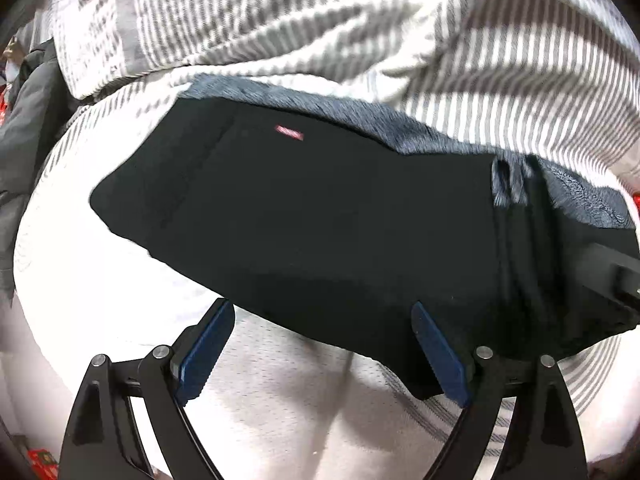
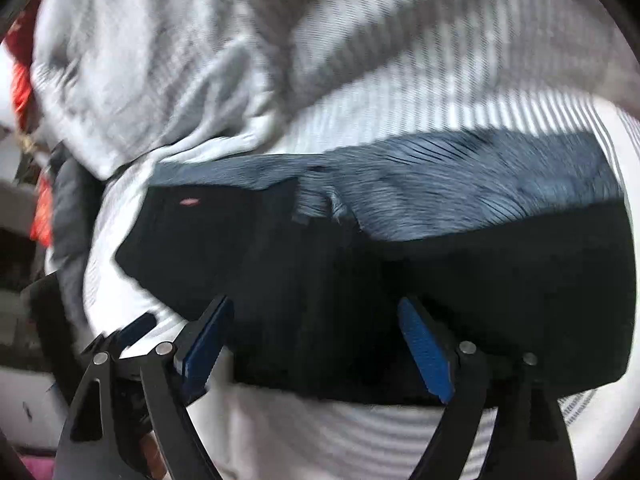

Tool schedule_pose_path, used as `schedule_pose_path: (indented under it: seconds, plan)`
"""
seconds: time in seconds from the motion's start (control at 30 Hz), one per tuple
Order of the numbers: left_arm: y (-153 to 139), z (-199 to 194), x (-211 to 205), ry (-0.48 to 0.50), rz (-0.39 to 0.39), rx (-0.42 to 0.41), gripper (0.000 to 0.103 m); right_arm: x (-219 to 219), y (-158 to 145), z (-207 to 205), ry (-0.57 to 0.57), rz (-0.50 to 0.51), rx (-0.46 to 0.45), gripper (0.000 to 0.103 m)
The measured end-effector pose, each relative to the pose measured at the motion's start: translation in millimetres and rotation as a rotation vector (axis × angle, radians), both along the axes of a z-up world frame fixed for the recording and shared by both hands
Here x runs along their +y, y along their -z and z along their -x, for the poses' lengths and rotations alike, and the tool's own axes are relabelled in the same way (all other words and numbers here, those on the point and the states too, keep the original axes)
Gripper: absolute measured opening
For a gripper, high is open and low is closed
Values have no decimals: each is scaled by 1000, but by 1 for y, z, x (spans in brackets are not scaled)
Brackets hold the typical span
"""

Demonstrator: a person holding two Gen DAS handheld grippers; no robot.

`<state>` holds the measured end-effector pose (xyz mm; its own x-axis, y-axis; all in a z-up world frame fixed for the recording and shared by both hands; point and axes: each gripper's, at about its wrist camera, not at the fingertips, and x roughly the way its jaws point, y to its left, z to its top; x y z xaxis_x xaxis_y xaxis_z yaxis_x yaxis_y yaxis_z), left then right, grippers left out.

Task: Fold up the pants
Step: 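Lay the held leg end over the trousers toward the left gripper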

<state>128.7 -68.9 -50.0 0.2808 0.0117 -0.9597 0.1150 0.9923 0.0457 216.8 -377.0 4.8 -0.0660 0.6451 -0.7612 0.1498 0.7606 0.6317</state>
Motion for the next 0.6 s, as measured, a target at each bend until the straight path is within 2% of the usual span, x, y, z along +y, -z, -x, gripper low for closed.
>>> schedule_pose_path:
  seconds: [0.07, 0.13, 0.23, 0.33, 0.4, 0.47, 0.53, 0.6]
  plan:
    - [-12, -4, 3, -14, 13, -6, 91, -14, -18, -14, -24, -8, -34, 87]
    - [-24, -4, -1, -25, 39, -12, 91, -24, -24, -33, -57, 20, -45, 87]
    - [-38, 8, -22, -39, 96, 0, 91, -34, -6, -69, -165, 62, -27, 82]
    - [-39, 15, -49, -50, 156, 20, 91, -17, 18, -99, -293, 7, 17, 69]
    - [-35, 17, -62, -68, 180, 41, 91, 3, 33, -110, -395, -22, 44, 66]
    - [-30, 20, -76, -105, 220, 60, 91, 16, 48, -115, -495, -41, 63, 59]
    - [-25, 21, -88, -138, 257, 67, 91, 33, 56, -119, -588, -51, 51, 57]
    - [-21, 22, -97, -153, 258, 66, 91, 47, 59, -120, -648, -75, 40, 55]
